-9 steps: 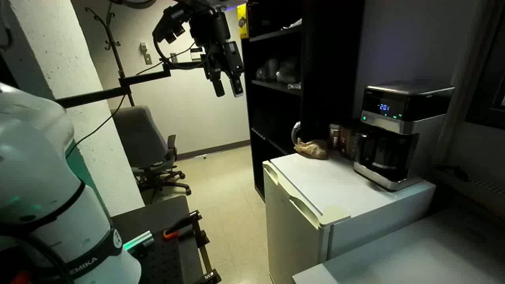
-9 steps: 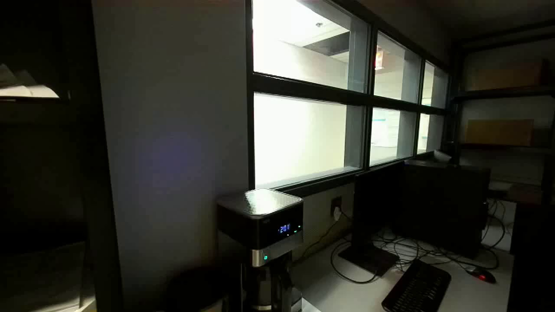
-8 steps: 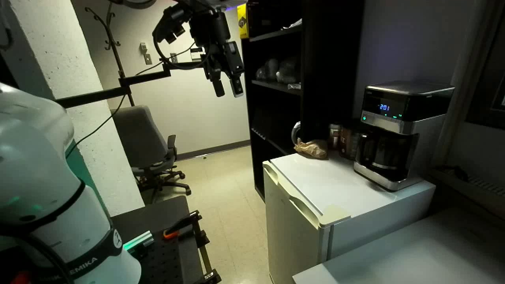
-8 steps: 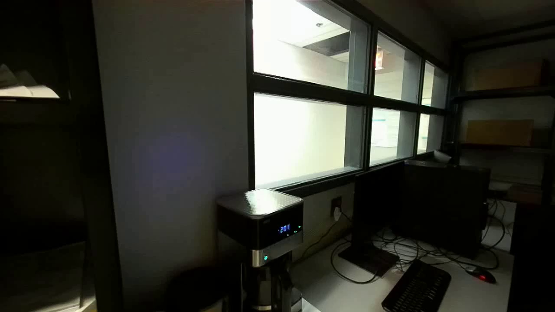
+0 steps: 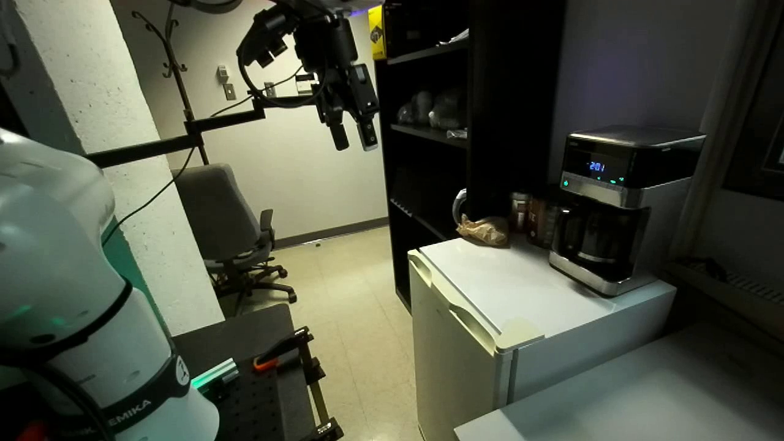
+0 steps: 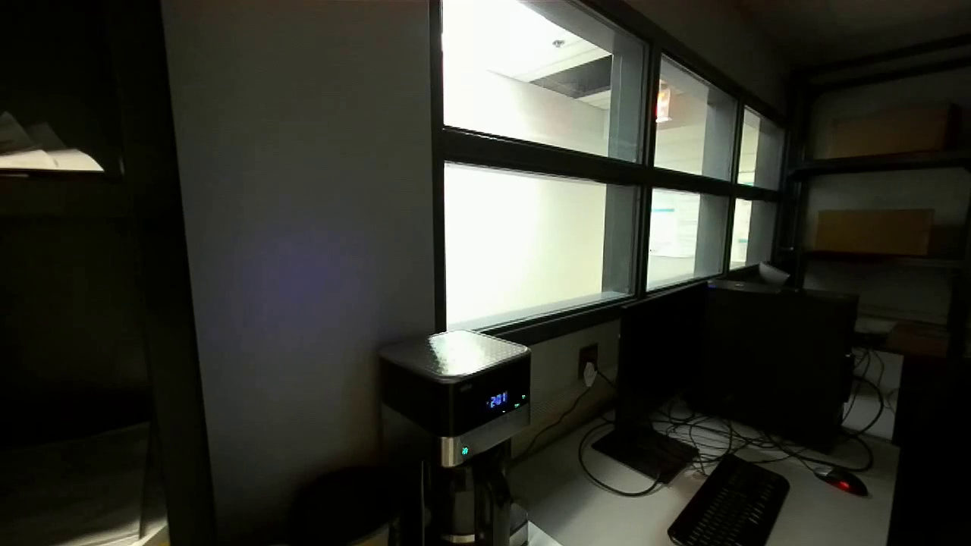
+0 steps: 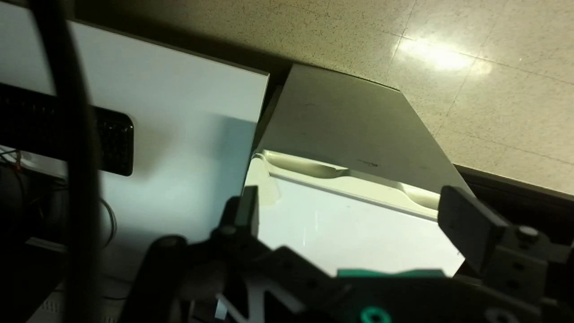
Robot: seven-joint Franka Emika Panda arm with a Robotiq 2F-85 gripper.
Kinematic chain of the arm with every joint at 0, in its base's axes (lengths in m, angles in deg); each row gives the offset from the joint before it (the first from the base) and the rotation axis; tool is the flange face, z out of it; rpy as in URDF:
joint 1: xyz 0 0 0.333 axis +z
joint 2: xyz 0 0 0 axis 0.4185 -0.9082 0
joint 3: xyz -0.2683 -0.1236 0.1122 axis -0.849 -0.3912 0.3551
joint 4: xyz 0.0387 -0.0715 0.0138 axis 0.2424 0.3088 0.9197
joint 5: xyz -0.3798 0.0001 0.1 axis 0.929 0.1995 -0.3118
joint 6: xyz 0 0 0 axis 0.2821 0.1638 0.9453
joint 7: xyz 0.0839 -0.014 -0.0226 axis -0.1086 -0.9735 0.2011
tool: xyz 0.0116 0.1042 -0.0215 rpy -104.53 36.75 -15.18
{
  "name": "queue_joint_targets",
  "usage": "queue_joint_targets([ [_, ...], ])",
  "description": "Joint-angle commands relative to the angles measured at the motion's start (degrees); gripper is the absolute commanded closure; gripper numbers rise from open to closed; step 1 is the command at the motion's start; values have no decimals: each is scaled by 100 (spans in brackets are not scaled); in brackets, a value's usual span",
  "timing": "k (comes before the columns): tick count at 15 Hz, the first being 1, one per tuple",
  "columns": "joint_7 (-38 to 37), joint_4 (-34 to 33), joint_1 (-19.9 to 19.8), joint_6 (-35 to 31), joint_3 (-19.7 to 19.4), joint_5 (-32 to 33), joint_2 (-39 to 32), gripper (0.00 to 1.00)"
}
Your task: Press the button on the left side of the coffee machine
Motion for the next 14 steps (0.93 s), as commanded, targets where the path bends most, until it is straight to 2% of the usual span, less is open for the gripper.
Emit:
queue_joint_targets([
  [1,56,-92,24,-41,-115,49,-163,0],
  [6,438,-390,-71,-376,-331,273,-893,0],
  [12,845,-903,-200,-1287,-467,822,-2113,0],
  [13,908,-1022,-212,-1403,-484,910,-2335,25],
  [14,942,-1107,-238,-1548,-486,1028,-2503,26],
])
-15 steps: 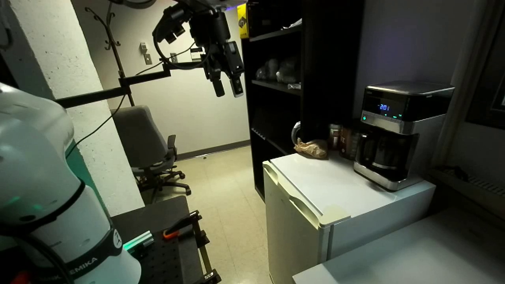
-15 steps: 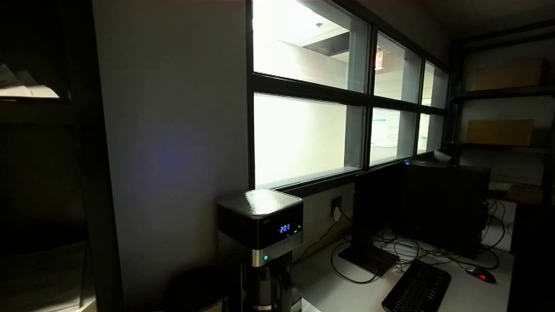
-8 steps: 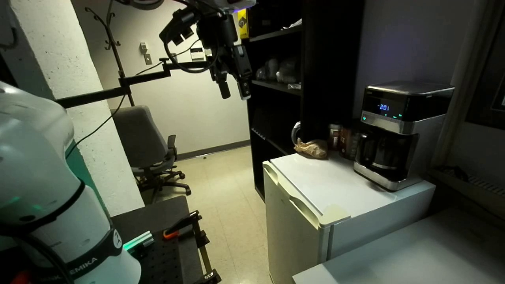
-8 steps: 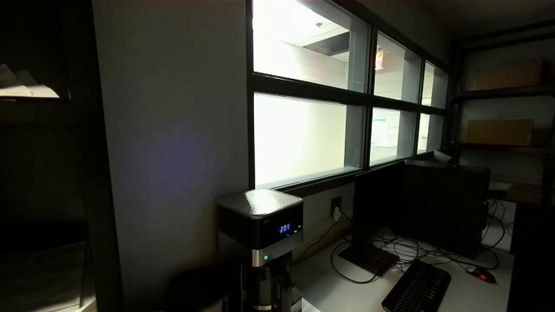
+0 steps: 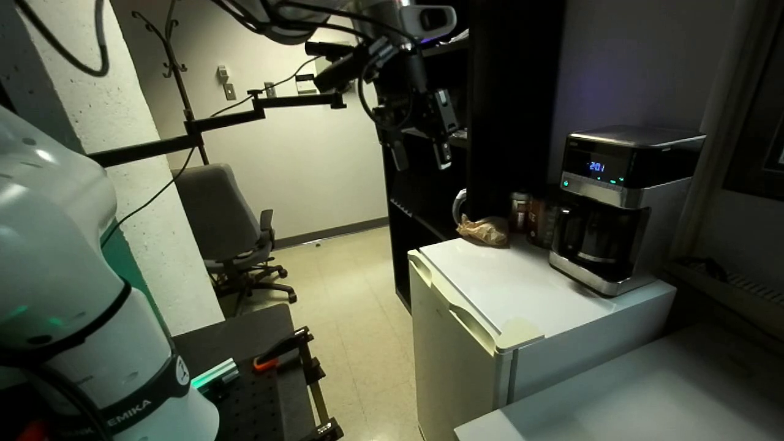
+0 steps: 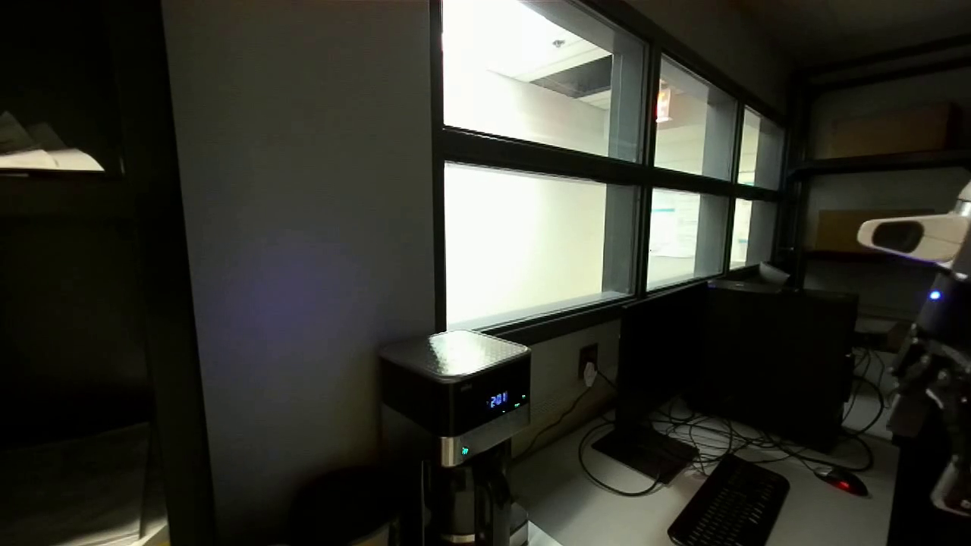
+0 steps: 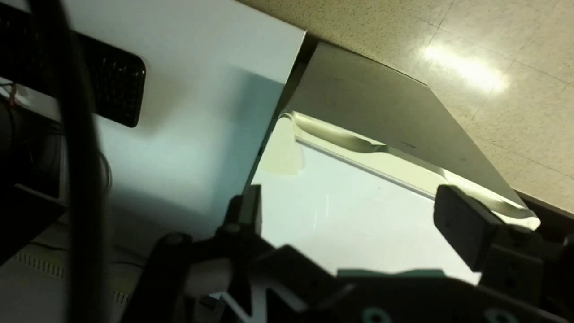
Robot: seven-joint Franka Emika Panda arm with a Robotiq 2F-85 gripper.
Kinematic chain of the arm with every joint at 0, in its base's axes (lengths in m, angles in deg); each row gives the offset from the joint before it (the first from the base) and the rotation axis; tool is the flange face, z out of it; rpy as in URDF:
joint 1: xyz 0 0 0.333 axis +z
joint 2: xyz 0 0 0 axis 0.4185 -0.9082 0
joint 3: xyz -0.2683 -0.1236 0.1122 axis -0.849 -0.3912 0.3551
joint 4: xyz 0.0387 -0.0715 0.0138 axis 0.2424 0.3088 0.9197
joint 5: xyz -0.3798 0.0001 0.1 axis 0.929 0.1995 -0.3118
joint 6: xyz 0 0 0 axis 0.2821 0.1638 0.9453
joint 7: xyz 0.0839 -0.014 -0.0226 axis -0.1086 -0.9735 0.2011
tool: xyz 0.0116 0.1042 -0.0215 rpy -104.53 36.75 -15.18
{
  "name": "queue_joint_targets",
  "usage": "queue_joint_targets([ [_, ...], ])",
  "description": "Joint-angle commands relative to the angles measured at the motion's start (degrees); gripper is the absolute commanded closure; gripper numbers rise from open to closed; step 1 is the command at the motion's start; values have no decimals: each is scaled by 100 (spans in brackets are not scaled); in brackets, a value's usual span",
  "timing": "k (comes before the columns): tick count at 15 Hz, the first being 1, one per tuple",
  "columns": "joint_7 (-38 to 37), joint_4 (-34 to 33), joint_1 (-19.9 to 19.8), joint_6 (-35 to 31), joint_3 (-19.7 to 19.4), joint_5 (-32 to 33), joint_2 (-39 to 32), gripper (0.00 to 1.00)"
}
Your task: Press the button on the left side of the coffee machine
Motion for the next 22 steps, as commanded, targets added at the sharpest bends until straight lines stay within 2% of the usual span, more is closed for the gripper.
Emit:
queue_joint_targets([
  [1,262,-566,-91,-433,-41,401,-885,34],
  [6,218,-1115,-255,-1303,-39,1140,-1843,72],
  [10,-154,-1582,-355,-2043,-45,2242,-2569,99],
  [16,-1325,-2549,-246,-2926,-149,3847,-3655,100],
  [20,-1870,-3227,-85,-3189,-168,4403,-4363,100],
  [22,-1999,-3552,2,-3233,-141,4455,-4707,100],
])
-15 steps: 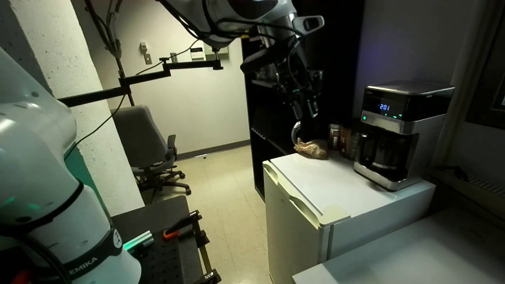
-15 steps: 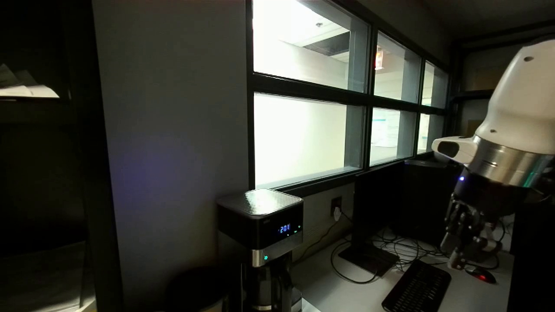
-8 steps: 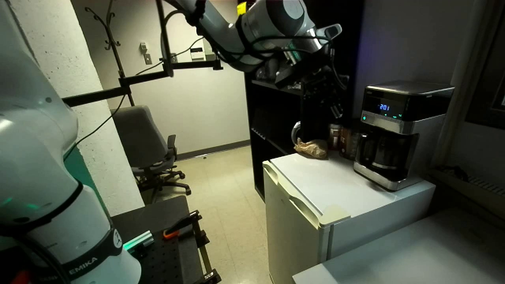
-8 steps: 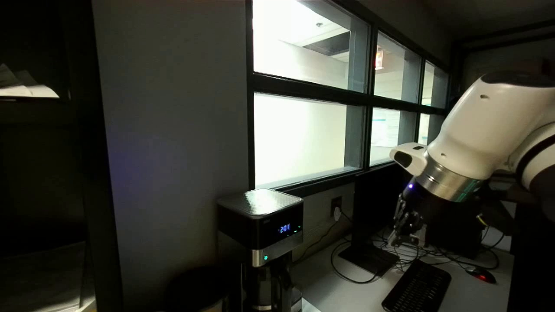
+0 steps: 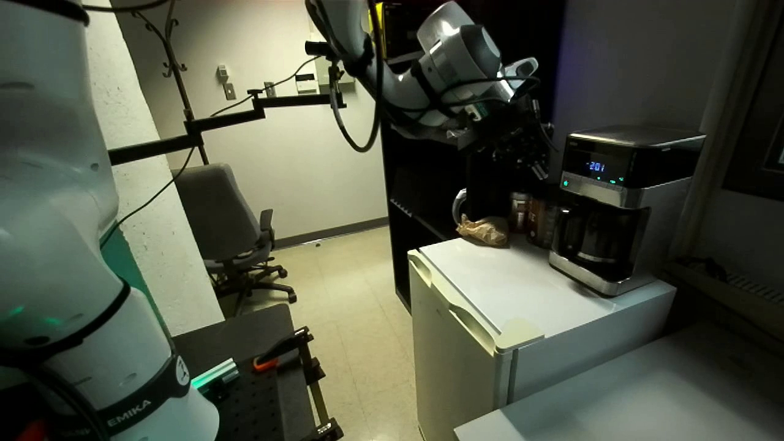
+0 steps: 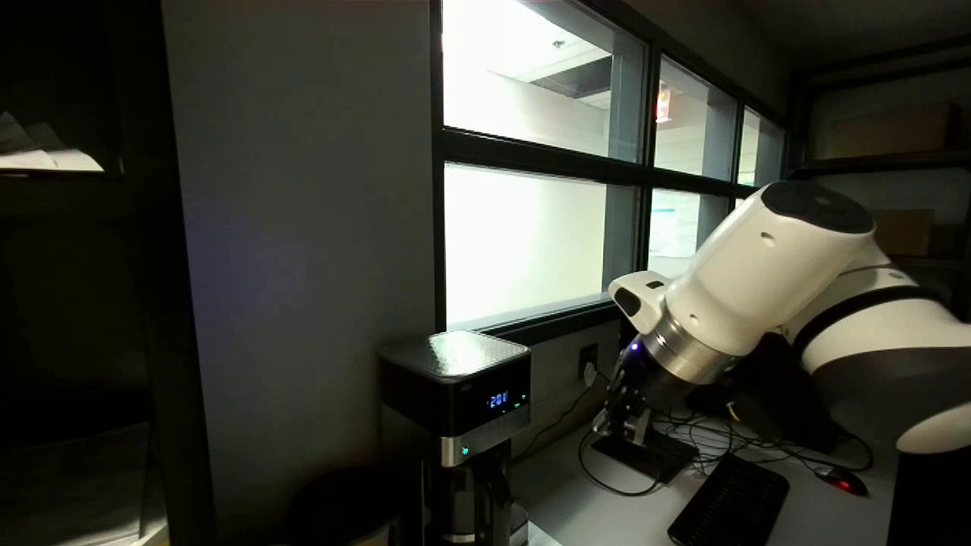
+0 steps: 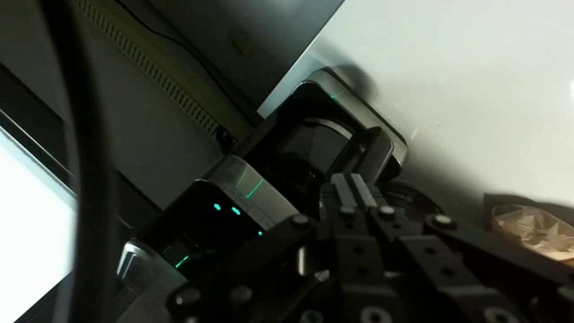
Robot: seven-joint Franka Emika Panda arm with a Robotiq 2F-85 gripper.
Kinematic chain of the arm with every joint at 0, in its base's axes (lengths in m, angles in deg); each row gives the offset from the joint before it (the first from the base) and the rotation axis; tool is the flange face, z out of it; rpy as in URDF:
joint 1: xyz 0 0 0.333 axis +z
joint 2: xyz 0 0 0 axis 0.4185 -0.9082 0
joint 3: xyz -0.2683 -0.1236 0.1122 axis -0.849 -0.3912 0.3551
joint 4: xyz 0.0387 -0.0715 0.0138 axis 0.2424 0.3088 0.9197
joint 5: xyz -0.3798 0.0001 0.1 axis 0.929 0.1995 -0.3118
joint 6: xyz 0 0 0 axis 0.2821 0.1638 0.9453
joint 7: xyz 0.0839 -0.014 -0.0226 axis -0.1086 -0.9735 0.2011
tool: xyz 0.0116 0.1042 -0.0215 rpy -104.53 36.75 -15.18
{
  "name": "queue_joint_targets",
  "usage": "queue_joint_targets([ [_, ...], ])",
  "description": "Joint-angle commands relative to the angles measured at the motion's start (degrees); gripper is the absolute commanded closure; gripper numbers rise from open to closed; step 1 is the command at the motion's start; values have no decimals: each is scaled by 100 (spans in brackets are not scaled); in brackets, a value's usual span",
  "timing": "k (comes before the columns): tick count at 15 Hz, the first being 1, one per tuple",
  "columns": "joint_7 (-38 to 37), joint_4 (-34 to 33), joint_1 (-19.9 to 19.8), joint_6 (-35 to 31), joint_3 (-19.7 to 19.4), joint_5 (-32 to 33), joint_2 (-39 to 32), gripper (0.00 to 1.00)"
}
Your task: Press the button on the left side of the coffee machine
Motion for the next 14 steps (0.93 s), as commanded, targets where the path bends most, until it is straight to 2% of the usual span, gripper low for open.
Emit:
queue_joint_targets([
  [1,-359,-833,227,-121,-41,251,-778,100],
  [7,-380,-1835,457,-67,-43,141,-1671,100],
  [14,-378,-2666,607,-95,-208,341,-2323,100],
])
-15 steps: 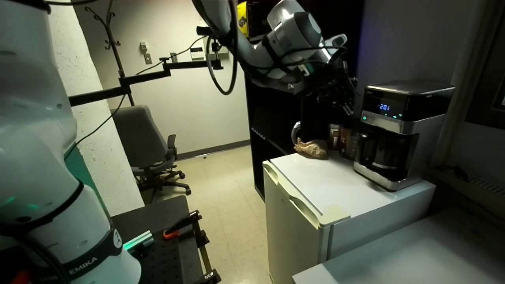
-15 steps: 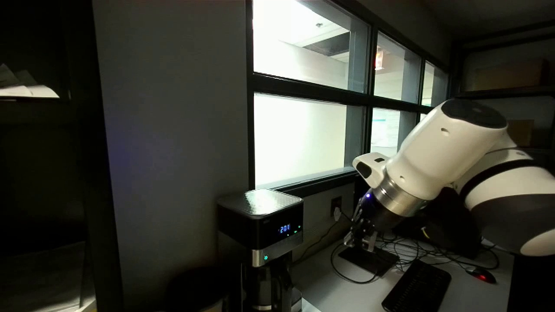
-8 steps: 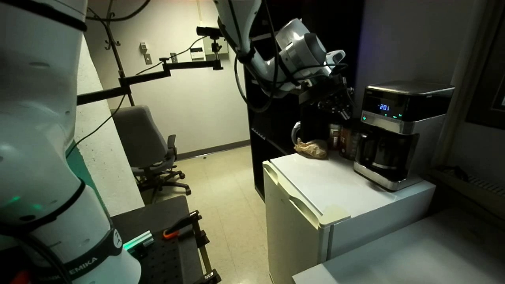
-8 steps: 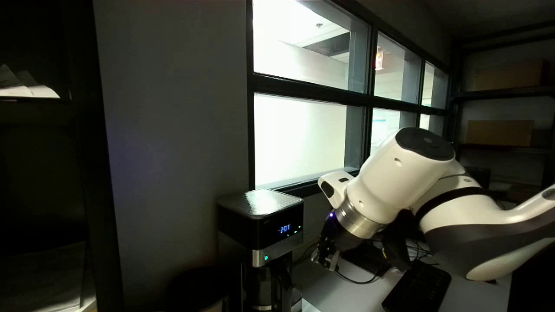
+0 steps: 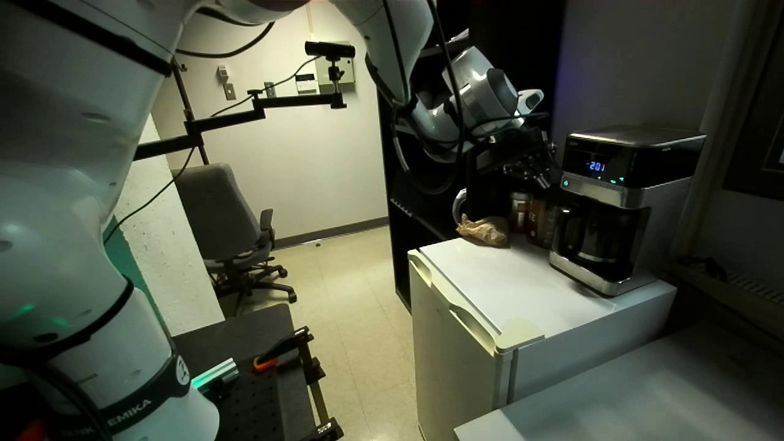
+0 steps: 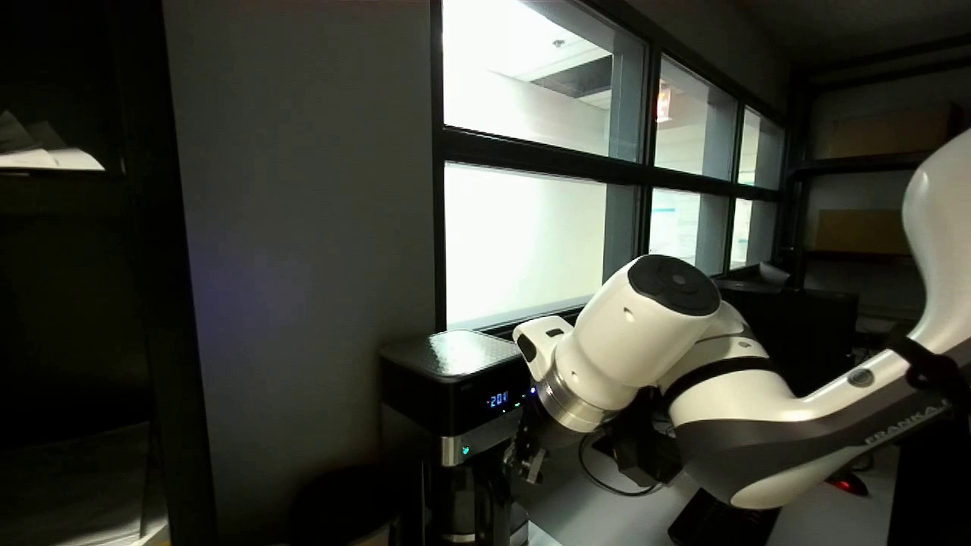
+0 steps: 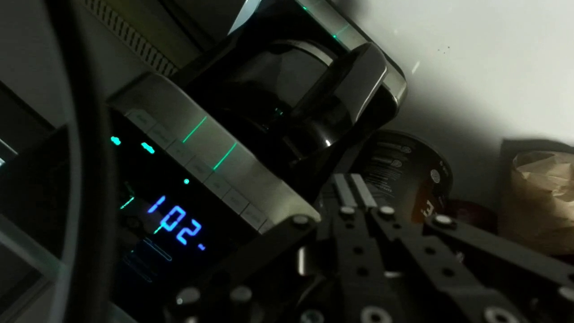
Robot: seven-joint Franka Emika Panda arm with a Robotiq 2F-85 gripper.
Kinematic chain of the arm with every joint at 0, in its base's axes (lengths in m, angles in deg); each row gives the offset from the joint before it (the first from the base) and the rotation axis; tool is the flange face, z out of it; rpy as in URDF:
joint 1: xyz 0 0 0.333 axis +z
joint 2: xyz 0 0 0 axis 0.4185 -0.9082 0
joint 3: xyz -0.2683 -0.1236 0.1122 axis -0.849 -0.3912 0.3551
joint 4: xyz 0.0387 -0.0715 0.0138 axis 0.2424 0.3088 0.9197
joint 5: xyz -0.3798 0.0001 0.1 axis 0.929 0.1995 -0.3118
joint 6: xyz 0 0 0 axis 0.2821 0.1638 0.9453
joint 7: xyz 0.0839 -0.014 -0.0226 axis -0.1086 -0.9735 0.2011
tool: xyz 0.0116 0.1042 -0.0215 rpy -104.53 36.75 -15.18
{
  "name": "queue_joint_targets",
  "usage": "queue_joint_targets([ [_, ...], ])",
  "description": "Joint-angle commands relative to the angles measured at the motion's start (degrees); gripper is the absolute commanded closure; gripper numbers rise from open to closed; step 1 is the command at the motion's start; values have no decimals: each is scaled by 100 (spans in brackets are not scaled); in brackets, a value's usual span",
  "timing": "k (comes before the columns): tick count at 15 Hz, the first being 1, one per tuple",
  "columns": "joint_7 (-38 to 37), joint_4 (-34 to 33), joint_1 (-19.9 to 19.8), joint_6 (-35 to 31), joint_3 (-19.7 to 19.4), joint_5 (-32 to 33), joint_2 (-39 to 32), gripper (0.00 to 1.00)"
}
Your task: Press the button on the left side of the coffee machine
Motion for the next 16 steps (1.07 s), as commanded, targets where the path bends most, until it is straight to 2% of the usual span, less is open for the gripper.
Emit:
queue_joint_targets([
  [1,-108,-597,177,-95,-219,336,-407,100],
  [6,-125,-956,290,-120,-394,677,-654,100],
  [16,-125,-1240,349,-147,-428,988,-978,100],
])
